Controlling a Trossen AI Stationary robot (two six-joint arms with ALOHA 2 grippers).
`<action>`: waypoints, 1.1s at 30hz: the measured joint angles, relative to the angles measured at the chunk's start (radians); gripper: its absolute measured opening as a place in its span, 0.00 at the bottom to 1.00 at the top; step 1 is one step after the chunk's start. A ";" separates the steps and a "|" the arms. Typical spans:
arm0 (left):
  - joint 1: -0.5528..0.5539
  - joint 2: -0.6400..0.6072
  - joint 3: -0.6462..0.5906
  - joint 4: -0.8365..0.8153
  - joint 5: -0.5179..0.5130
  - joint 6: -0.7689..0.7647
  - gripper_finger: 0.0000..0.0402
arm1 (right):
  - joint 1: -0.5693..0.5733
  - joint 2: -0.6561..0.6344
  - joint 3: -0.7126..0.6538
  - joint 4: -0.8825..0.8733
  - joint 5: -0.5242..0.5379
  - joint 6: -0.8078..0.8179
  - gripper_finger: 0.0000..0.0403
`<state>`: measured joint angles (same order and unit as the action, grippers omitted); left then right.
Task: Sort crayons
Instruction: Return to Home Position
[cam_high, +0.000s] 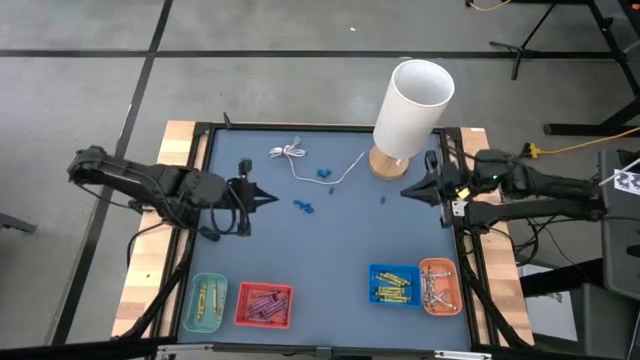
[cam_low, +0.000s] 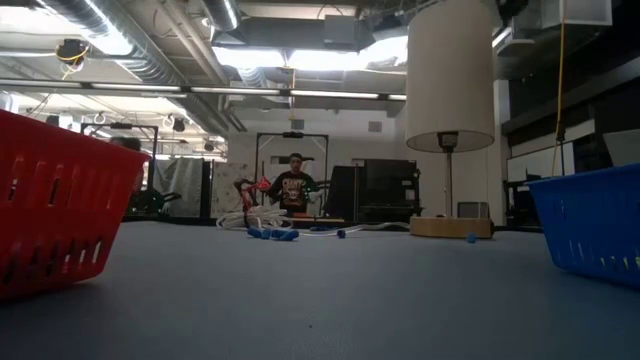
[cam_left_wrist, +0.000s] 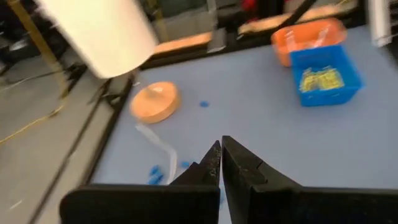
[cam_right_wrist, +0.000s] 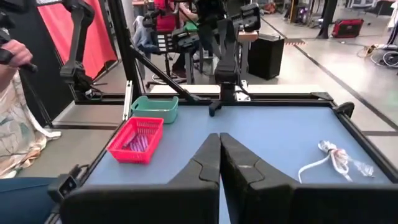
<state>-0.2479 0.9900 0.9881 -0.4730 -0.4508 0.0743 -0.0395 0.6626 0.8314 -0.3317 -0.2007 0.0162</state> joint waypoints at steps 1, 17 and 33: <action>0.017 -0.023 -0.047 0.055 0.050 0.014 0.00 | 0.000 -0.023 -0.040 0.023 0.000 0.000 0.01; 0.246 -0.598 -0.642 0.348 0.262 0.014 0.00 | 0.000 -0.309 -0.609 0.488 -0.001 0.001 0.01; 0.261 -0.989 -0.867 0.364 0.263 0.003 0.00 | 0.000 -0.559 -0.824 0.551 0.001 0.034 0.01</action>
<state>0.0128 0.0011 0.1207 -0.1088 -0.1881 0.0776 -0.0399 0.1037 0.0071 0.2196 -0.1993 0.0497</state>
